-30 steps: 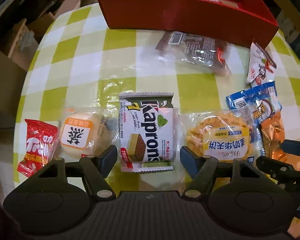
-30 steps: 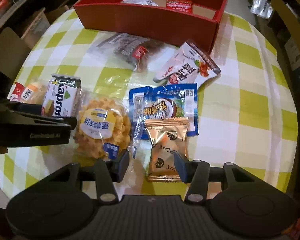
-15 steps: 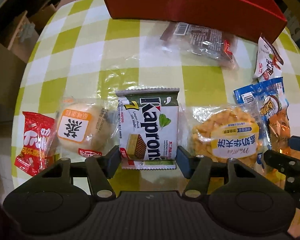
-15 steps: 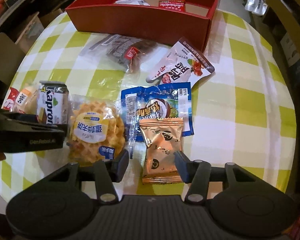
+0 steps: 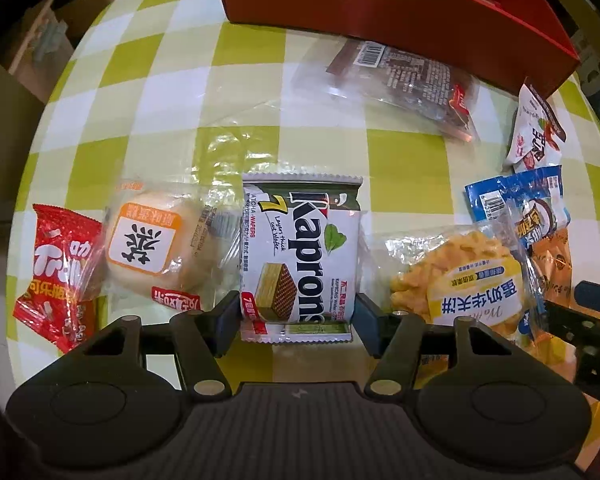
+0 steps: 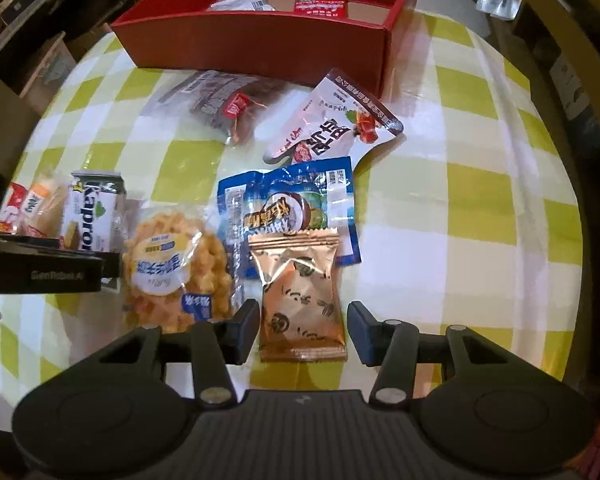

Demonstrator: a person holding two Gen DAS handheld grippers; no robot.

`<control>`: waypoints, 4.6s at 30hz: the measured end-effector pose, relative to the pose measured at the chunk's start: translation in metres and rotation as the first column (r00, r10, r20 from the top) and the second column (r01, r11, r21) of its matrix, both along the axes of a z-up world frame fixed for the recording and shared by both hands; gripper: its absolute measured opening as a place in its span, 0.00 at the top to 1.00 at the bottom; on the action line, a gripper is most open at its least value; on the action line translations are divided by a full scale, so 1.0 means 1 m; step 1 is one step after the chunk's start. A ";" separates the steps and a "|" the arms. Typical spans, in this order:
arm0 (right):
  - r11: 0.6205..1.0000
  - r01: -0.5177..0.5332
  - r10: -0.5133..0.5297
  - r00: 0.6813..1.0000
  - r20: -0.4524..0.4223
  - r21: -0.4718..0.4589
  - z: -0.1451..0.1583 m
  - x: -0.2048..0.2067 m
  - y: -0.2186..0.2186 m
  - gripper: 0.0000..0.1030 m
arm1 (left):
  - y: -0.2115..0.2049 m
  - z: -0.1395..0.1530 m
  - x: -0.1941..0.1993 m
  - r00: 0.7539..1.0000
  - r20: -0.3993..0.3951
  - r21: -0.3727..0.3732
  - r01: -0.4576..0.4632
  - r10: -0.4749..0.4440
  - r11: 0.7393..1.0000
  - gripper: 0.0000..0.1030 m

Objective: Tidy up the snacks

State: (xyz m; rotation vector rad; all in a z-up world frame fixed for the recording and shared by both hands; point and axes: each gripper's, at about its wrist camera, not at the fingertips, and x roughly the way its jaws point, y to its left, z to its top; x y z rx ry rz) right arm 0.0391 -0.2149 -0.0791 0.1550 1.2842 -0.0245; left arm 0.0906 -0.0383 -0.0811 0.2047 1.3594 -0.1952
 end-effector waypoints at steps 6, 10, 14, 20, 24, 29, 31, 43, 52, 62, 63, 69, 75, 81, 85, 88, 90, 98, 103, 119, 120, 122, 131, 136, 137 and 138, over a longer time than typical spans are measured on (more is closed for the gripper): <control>0.990 -0.081 0.085 0.996 0.027 -0.115 -0.002 -0.003 0.020 0.55 | -0.010 0.000 -0.005 0.999 0.033 0.043 0.037 -0.039 0.998 0.36; 0.993 -0.061 0.065 0.997 0.031 -0.096 0.002 -0.006 0.009 0.57 | -0.012 0.003 -0.008 0.998 0.029 0.038 0.050 -0.051 0.998 0.37; 0.997 -0.035 0.040 0.997 0.070 -0.072 0.015 -0.009 0.002 0.57 | -0.007 0.011 -0.008 0.999 0.028 0.013 0.037 -0.037 0.999 0.37; 0.998 -0.034 0.041 0.990 0.133 -0.054 0.036 -0.009 0.008 0.57 | -0.001 0.033 -0.015 0.998 0.060 -0.034 0.030 -0.027 0.999 0.37; 0.998 -0.042 0.049 0.986 0.161 -0.051 0.046 -0.005 0.016 0.57 | -0.004 0.045 -0.020 0.995 0.093 -0.058 0.038 -0.032 0.998 0.37; 0.997 -0.054 0.063 0.984 0.169 -0.058 0.049 0.000 0.021 0.57 | -0.005 0.050 -0.017 0.995 0.104 -0.056 0.018 -0.013 0.998 0.37; 0.997 -0.050 0.059 0.981 0.186 -0.054 0.053 0.002 0.020 0.57 | -0.008 0.056 -0.017 0.993 0.120 -0.045 0.005 0.000 0.999 0.37; 0.999 0.014 -0.005 0.969 0.248 -0.037 0.068 0.035 0.009 0.57 | -0.022 0.074 0.013 0.979 0.203 -0.076 0.009 0.007 0.997 0.37; 0.998 0.017 0.002 0.962 0.272 -0.066 0.073 0.051 0.007 0.57 | -0.027 0.078 0.030 0.971 0.240 -0.047 -0.007 0.018 0.999 0.37; 0.993 0.042 -0.007 0.954 0.298 -0.110 0.078 0.078 -0.003 0.57 | -0.047 0.083 0.047 0.954 0.300 -0.001 0.012 -0.011 1.000 0.37; 0.993 0.041 -0.005 0.954 0.300 -0.113 0.078 0.081 -0.004 0.57 | -0.048 0.082 0.050 0.953 0.303 0.004 0.011 -0.011 1.000 0.37; 0.992 0.049 -0.009 0.946 0.323 -0.115 0.080 0.098 -0.009 0.57 | -0.054 0.085 0.067 0.944 0.329 0.017 -0.002 -0.003 1.000 0.37; 0.989 0.075 -0.023 0.928 0.371 -0.126 0.085 0.114 -0.016 0.57 | -0.067 0.089 0.082 0.931 0.364 0.032 0.008 -0.019 0.999 0.37; 0.985 0.092 -0.027 0.920 0.390 -0.147 0.080 0.134 -0.023 0.57 | -0.084 0.086 0.101 0.913 0.402 0.081 0.033 -0.063 0.996 0.37; 0.981 0.096 -0.023 0.921 0.388 -0.170 0.074 0.148 -0.026 0.57 | -0.089 0.080 0.115 0.903 0.422 0.121 0.038 -0.086 0.992 0.37; 0.977 0.096 -0.015 0.921 0.390 -0.190 0.070 0.159 -0.028 0.57 | -0.090 0.074 0.126 0.899 0.429 0.153 0.029 -0.093 0.988 0.37; 0.975 0.096 -0.010 0.921 0.390 -0.202 0.068 0.167 -0.028 0.57 | -0.090 0.070 0.134 0.901 0.423 0.162 0.026 -0.094 0.986 0.37; 0.982 0.089 -0.017 0.919 0.395 -0.166 0.059 0.189 -0.036 0.57 | -0.103 0.068 0.159 0.892 0.438 0.155 0.047 -0.111 0.987 0.37; 0.985 0.064 0.003 0.923 0.384 -0.162 0.051 0.199 -0.033 0.57 | -0.110 0.056 0.171 0.903 0.414 0.146 0.060 -0.116 0.988 0.37; 0.985 0.071 -0.006 0.922 0.387 -0.155 0.047 0.194 -0.029 0.54 | -0.098 0.053 0.168 0.919 0.384 0.129 0.043 -0.090 0.991 0.24; 0.985 0.072 -0.007 0.922 0.387 -0.154 0.048 0.192 -0.028 0.54 | -0.097 0.054 0.167 0.920 0.382 0.125 0.041 -0.086 0.991 0.24; 0.986 0.072 -0.007 0.922 0.388 -0.153 0.052 0.186 -0.026 0.54 | -0.093 0.057 0.163 0.920 0.383 0.122 0.038 -0.082 0.992 0.24; 0.986 0.074 -0.006 0.911 0.412 -0.151 0.079 0.156 -0.016 0.52 | -0.079 0.074 0.139 0.919 0.385 0.114 0.037 -0.079 0.993 0.22; 0.987 0.068 -0.001 0.907 0.421 -0.145 0.091 0.137 -0.007 0.52 | -0.073 0.085 0.121 0.915 0.396 0.108 0.040 -0.080 0.993 0.21; 0.987 0.067 0.000 0.907 0.421 -0.145 0.093 0.133 -0.006 0.52 | -0.071 0.087 0.117 0.915 0.396 0.106 0.041 -0.080 0.994 0.21; 0.987 0.067 0.000 0.908 0.419 -0.143 0.094 0.130 -0.005 0.52 | -0.069 0.089 0.114 0.914 0.398 0.106 0.041 -0.080 0.994 0.21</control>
